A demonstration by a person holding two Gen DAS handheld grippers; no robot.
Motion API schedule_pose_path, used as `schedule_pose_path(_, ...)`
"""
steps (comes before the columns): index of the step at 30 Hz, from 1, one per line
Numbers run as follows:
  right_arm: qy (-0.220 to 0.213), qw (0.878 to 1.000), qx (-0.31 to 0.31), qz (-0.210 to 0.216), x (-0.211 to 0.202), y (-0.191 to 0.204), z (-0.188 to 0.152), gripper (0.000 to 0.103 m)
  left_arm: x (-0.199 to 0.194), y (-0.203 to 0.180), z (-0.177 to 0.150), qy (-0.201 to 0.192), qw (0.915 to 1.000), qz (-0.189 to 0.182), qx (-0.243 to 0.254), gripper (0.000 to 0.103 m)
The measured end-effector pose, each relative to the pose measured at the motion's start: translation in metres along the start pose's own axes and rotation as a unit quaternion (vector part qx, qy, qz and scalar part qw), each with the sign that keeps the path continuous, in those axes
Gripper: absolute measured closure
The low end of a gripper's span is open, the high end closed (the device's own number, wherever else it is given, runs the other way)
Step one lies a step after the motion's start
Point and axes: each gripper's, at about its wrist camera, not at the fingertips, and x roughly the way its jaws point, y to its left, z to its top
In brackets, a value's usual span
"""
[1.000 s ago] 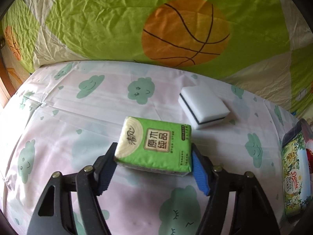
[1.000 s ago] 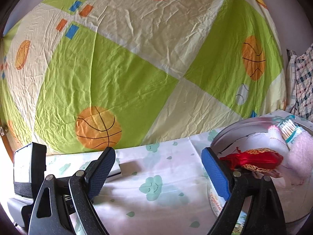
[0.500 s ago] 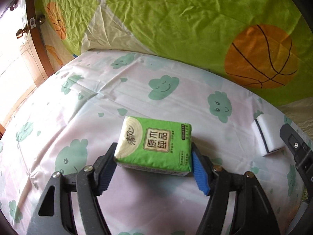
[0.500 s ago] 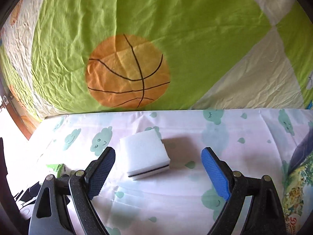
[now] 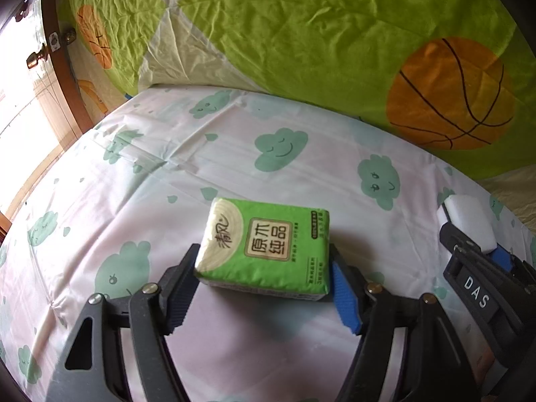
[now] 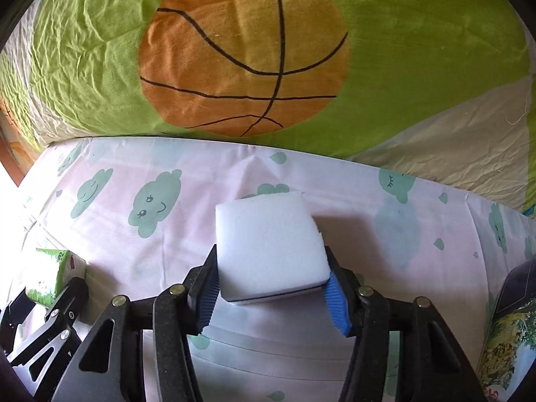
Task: Organize soft objects
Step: 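Carry the tissue pack and white sponge up and over the tin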
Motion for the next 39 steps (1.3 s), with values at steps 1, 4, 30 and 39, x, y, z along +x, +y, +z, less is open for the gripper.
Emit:
schedule_pose_path(1,-0.001,1.0,-0.003,-0.002,-0.001,0.002,0.0,0.047,0.0,0.0,0.0,0.0,1.0,0.0,0.0,0.031)
schedule_pose_path(4,0.001,1.0,0.004,0.008,-0.004,0.0,-0.004,0.047,0.0,0.0,0.001,0.0,1.0,-0.001,-0.001,0.031)
schedule_pose_path(30,-0.083,0.993,0.056,0.057,-0.086,-0.021,-0.07,0.047,-0.006,-0.005,-0.005,-0.001,0.9999,-0.011,0.013,0.033)
schedule_pose_path(39,-0.149,0.986,0.062,0.052,-0.12,-0.034,-0.09,0.047,-0.013,-0.003,-0.009,-0.006,0.9997,-0.024,0.004,0.033)
